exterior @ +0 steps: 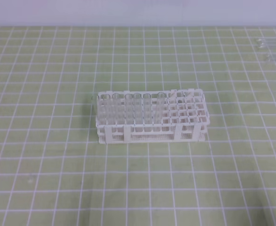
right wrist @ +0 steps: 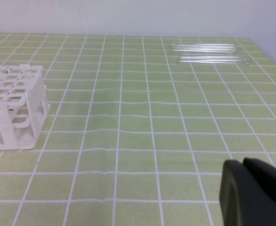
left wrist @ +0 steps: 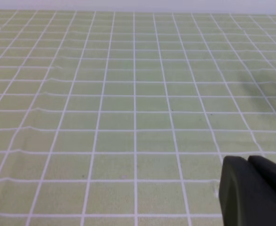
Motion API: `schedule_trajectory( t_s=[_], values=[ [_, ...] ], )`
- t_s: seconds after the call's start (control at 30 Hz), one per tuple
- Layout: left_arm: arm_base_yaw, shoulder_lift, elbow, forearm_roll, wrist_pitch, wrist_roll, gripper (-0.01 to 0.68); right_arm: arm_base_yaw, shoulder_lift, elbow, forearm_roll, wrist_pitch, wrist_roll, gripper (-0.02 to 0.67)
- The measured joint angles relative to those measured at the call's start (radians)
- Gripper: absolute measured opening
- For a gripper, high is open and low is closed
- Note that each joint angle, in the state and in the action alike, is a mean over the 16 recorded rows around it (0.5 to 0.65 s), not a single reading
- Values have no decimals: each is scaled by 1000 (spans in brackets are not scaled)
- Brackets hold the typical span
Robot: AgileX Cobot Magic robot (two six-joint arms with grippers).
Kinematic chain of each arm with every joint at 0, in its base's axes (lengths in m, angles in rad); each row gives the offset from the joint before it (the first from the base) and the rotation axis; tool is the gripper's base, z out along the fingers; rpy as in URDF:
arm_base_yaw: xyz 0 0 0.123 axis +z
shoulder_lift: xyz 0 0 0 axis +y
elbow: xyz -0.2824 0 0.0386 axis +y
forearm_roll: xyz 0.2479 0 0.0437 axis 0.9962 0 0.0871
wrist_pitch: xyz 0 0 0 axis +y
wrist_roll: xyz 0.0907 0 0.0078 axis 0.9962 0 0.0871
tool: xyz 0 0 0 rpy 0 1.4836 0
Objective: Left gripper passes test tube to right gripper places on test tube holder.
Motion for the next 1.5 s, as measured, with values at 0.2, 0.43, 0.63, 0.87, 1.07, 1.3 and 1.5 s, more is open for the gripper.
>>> schedule_trajectory(
  t_s=[0.2, 0.43, 0.63, 0.87, 1.07, 1.3, 1.5],
  values=[
    [0, -6, 0, 0, 0, 0, -2, 0, 0, 0, 0, 0, 0, -16],
    [0, -12, 2, -1, -3, 0, -2, 0, 0, 0, 0, 0, 0, -16],
    [0, -17, 5, -2, -3, 0, -2, 0, 0, 0, 0, 0, 0, -16],
    [0, -17, 5, -2, 1, 0, -2, 0, 0, 0, 0, 0, 0, -17],
    [0, -17, 6, -3, 1, 0, -2, 0, 0, 0, 0, 0, 0, -17],
    [0, -12, 3, -2, -2, 0, -2, 0, 0, 0, 0, 0, 0, -18],
    [0, -8, 2, -1, -5, -1, -2, 0, 0, 0, 0, 0, 0, -18]
  ],
)
